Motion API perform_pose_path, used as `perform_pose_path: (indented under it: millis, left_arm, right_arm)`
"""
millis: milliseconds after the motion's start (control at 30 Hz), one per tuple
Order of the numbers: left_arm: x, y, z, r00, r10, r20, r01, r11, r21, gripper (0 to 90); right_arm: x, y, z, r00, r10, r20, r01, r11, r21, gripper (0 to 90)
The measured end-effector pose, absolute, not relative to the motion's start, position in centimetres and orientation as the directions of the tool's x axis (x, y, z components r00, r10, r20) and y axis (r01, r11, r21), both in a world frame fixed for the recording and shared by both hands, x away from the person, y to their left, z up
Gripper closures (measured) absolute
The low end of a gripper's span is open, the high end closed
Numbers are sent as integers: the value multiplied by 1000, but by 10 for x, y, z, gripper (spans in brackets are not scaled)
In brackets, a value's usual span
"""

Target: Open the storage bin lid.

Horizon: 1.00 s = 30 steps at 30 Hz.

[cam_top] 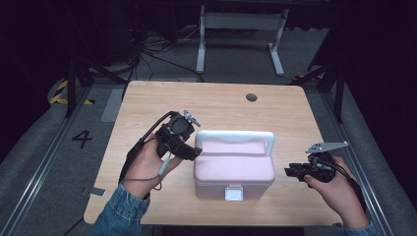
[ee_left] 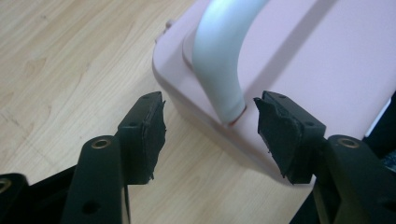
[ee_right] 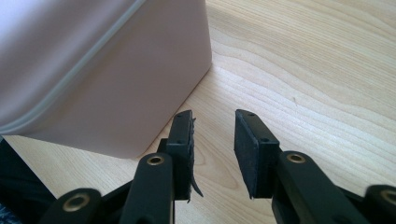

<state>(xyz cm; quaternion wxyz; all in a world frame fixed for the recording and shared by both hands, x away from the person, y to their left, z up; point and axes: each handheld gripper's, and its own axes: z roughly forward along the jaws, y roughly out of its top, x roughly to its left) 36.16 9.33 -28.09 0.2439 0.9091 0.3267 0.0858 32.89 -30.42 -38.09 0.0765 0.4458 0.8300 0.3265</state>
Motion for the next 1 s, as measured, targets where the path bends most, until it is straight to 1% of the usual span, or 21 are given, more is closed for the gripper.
perform_pose_path:
  millis: [167, 500, 533, 633, 667, 700, 800, 900, 1000]
  left_arm:
    - [370, 83, -281, 781, 625, -13, 543, -668, 508, 409]
    - [383, 67, -287, 793, 608, -27, 555, -703, 445, 475]
    - [384, 66, -287, 797, 604, -28, 553, -709, 437, 504]
    - [386, 62, -288, 803, 596, -20, 549, -726, 415, 530]
    - [386, 61, -287, 806, 591, -16, 546, -733, 406, 560]
    - [387, 60, -287, 807, 591, -11, 544, -736, 403, 560]
    - [387, 57, -285, 807, 590, -4, 542, -739, 400, 603]
    - [387, 54, -282, 805, 593, 26, 539, -748, 386, 628]
    - [385, 51, -279, 806, 590, 50, 527, -753, 395, 661]
  right_arm:
    - [328, -306, -382, -587, 792, 167, 693, 385, 609, 683]
    - [328, -306, -386, -588, 790, 176, 698, 386, 603, 676]
    - [328, -304, -388, -592, 786, 179, 701, 391, 597, 676]
    - [328, -302, -389, -595, 783, 179, 700, 396, 594, 675]
    - [329, -301, -389, -597, 781, 180, 702, 400, 590, 674]
    - [329, -301, -389, -597, 781, 180, 702, 400, 590, 674]
    - [329, -301, -390, -597, 782, 181, 701, 399, 591, 674]
    - [328, -301, -391, -599, 780, 182, 701, 400, 591, 673]
    - [328, -300, -391, -602, 777, 184, 700, 401, 591, 665]
